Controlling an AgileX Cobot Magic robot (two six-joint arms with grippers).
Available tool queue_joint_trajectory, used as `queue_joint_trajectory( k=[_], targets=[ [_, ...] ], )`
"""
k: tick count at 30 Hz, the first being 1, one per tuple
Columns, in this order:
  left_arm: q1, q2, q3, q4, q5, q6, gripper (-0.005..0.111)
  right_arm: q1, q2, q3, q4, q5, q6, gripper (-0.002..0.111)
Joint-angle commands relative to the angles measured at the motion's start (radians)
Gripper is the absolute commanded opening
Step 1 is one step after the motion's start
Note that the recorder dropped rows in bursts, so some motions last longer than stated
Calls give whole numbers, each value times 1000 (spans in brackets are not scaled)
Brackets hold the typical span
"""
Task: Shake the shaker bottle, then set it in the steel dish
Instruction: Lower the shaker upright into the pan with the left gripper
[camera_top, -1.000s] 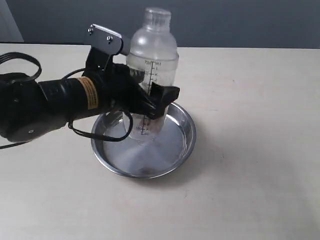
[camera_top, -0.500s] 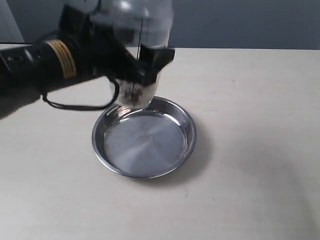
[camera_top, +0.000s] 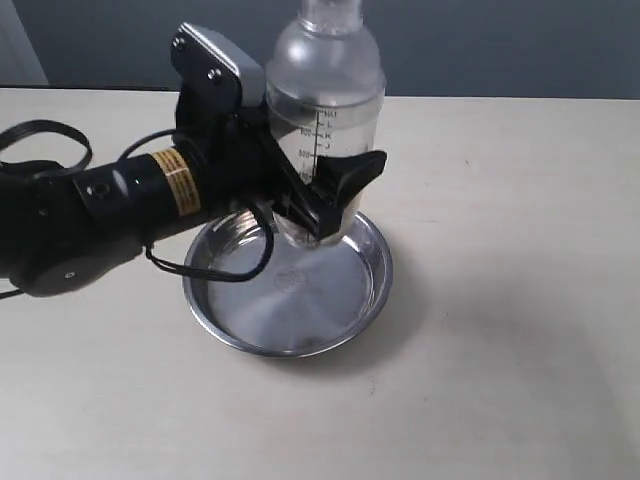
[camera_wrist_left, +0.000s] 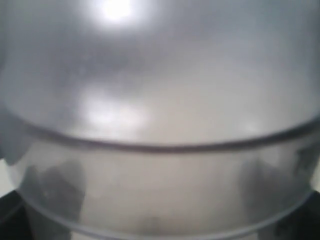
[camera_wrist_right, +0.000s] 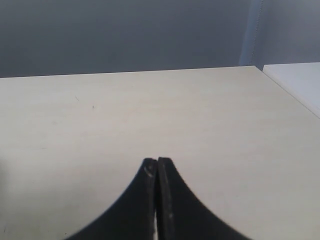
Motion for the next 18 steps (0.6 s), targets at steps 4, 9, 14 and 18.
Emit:
queue_joint_trajectory(
  k=[4, 9, 14, 18],
  targets=[
    [10, 238, 0, -194, -175, 123, 0, -3, -5, 1, 1, -12, -2, -1],
    [20, 354, 0, -184, -316, 124, 0, -3, -5, 1, 1, -12, -2, -1],
    [43, 457, 0, -124, -420, 117, 0, -3, -5, 1, 1, -12, -2, -1],
    [57, 485, 0, -98, -455, 110, 0, -3, -5, 1, 1, -12, -2, -1]
  ],
)
